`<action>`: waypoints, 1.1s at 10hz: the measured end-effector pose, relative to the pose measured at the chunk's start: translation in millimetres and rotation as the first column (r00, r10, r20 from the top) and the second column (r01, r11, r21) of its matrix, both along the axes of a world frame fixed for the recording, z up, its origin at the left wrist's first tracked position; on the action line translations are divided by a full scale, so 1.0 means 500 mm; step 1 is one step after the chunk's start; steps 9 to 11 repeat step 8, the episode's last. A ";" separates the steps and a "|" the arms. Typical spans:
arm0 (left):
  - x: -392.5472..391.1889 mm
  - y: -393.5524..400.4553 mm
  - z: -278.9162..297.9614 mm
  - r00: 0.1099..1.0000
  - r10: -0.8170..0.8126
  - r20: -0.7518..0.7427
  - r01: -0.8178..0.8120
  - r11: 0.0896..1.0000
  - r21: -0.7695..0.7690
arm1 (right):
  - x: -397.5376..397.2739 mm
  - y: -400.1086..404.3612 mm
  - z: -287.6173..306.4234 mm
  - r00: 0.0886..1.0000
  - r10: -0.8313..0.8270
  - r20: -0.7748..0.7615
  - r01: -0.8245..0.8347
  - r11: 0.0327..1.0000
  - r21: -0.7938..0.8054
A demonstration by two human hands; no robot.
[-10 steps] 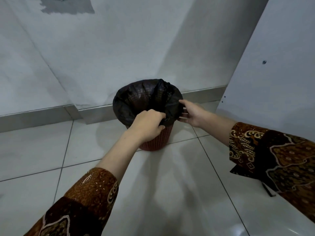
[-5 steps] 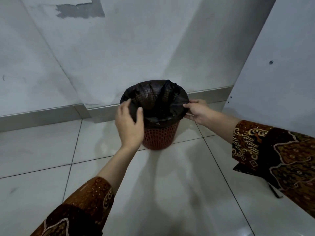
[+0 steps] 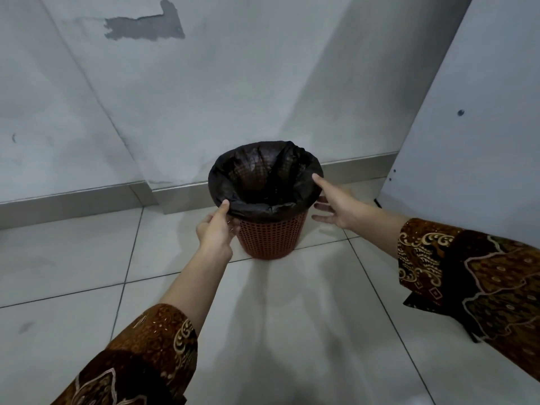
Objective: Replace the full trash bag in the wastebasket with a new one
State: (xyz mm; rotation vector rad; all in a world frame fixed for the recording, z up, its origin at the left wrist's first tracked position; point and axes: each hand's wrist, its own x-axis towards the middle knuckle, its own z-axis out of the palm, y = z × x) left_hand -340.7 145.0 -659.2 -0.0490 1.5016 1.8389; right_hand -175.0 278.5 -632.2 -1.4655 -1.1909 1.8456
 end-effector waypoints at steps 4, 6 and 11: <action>-0.003 -0.013 0.002 0.988 -0.126 0.085 0.120 0.990 0.078 | -0.015 -0.058 -0.019 0.981 0.036 -0.192 -0.044 0.998 -0.039; -0.021 -0.025 -0.001 0.874 0.051 -0.483 -0.197 0.946 -0.256 | -0.004 -0.018 -0.017 0.973 -0.051 0.226 0.000 0.976 0.219; -0.064 -0.008 0.088 0.379 -0.317 -0.869 0.014 0.941 -0.337 | 0.001 0.048 0.073 0.897 -0.051 0.439 -0.290 0.684 0.670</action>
